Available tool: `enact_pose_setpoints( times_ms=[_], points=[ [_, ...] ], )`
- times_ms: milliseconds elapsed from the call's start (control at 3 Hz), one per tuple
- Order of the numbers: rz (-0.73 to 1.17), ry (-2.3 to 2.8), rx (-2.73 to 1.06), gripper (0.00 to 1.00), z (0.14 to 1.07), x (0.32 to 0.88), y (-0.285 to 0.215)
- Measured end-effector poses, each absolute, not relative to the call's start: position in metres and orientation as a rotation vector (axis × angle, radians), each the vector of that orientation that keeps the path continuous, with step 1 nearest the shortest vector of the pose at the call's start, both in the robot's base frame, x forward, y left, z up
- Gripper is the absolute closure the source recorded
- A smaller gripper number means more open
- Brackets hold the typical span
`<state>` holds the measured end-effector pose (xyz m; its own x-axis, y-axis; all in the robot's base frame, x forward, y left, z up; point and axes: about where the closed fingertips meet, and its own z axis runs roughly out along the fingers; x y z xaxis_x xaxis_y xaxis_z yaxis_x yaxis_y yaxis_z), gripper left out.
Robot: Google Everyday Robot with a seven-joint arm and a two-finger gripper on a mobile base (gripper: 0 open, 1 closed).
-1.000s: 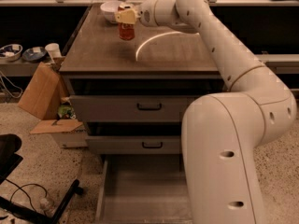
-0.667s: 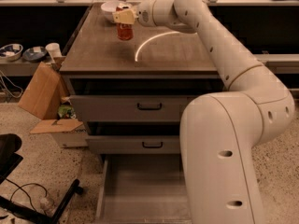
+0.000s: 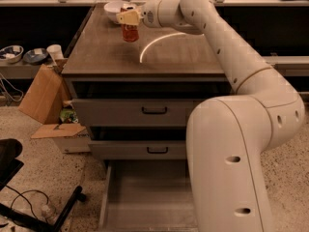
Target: Pick coke can from bottom drawer and place on counter
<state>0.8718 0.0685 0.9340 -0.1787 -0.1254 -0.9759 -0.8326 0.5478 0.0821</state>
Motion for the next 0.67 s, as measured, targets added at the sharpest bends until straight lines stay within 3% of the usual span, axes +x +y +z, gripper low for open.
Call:
enact_pose_setpoints(
  times_ms=[333,667],
  points=[
    [0.778,1.651,-0.82,0.0,0.9339,0.8718,0.0686],
    [0.778,1.651,-0.82,0.0,0.9339,0.8717,0.0686]
  ],
)
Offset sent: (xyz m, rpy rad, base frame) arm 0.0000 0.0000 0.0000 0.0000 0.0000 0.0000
